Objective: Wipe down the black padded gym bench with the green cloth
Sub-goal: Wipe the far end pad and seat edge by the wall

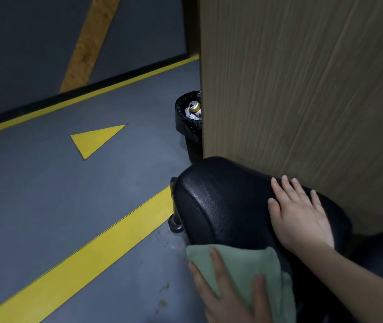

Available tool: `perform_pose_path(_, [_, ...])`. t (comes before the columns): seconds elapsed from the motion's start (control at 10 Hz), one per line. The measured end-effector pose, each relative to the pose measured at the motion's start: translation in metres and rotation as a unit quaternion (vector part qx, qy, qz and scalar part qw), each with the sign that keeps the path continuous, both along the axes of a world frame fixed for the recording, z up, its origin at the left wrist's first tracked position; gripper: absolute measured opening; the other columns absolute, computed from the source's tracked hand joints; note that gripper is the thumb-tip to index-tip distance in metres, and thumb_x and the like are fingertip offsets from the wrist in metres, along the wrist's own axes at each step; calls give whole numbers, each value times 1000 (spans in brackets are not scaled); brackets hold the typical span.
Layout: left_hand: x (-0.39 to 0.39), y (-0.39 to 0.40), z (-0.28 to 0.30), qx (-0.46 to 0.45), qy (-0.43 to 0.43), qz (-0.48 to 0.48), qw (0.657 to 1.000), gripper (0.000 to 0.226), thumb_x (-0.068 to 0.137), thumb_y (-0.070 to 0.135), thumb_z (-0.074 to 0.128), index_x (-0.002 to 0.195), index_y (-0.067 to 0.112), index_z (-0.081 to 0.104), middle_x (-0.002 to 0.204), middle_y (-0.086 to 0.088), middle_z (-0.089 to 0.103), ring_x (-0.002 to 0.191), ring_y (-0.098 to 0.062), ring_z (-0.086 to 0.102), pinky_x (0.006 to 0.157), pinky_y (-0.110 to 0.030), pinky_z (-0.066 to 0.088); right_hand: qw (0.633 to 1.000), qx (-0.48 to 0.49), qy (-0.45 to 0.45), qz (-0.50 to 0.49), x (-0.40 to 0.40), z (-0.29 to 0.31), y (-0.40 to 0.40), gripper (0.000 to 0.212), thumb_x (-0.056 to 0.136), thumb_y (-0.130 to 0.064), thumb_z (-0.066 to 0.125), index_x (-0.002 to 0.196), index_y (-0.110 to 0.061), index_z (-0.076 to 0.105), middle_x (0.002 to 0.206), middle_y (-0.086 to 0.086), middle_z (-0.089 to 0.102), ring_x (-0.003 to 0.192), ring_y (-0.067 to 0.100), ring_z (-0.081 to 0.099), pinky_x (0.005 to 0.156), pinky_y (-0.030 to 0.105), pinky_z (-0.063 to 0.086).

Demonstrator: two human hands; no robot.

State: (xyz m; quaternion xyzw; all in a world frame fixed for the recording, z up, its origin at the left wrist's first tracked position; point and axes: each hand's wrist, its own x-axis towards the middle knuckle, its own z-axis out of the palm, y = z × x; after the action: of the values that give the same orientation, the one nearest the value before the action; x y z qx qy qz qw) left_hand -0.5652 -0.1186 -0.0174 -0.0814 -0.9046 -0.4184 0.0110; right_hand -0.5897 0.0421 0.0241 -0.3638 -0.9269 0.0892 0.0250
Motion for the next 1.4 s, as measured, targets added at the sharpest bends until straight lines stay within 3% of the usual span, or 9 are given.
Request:
perform_pose_path(0.1, [-7, 1, 1, 53, -82, 7, 995, 87, 62, 76, 43, 143, 52, 19, 146, -20, 36, 105, -36, 58, 81, -42, 51, 1000, -2, -2, 2, 0, 0, -1, 55, 100, -40, 13, 153, -30, 1, 161, -9, -2, 146, 7, -10, 118, 35, -7])
perform_pose_path(0.2, [-15, 0, 13, 40, -193, 22, 980, 84, 74, 75, 47, 142, 59, 0, 158, -1, 1, 131, -28, 38, 98, -35, 39, 1000, -6, 3, 2, 0, -1, 0, 55, 101, -40, 14, 153, -30, 2, 161, -10, -1, 146, 6, -10, 118, 34, -7])
perform_pose_path(0.3, [-25, -2, 17, 1, -187, 6, 982, 81, 84, 66, 45, 145, 51, -6, 157, 0, -7, 135, -26, 31, 100, -33, 36, 1000, -7, 5, 0, 0, -2, 0, 55, 101, -39, 15, 153, -30, 3, 161, -9, -1, 146, 6, -9, 119, 35, -7])
perform_pose_path(0.7, [-63, 11, 24, -95, -194, 5, 976, 77, 89, 69, 25, 147, 42, -18, 158, -7, -8, 131, -33, 35, 97, -40, 39, 1000, -8, 4, 4, -1, -3, 1, 55, 100, -40, 13, 153, -29, 3, 161, -9, -1, 146, 6, -9, 119, 35, -7])
perform_pose_path(1.0, [-109, 30, 24, -90, -203, 39, 974, 76, 90, 70, 25, 147, 43, -16, 158, -8, -3, 128, -37, 32, 97, -50, 36, 1000, 0, -4, 11, 0, -4, 2, 56, 99, -44, 10, 153, -29, 1, 161, -8, -2, 146, 8, -10, 119, 36, -7])
perform_pose_path(1.4, [-119, 33, 33, -97, -166, 14, 981, 70, 91, 67, 25, 149, 44, -8, 160, -2, -9, 131, -36, 27, 100, -50, 34, 1000, 3, -24, 21, 1, -1, -2, 62, 96, -50, 0, 152, -25, -7, 160, -4, -11, 146, 13, -16, 119, 40, -8])
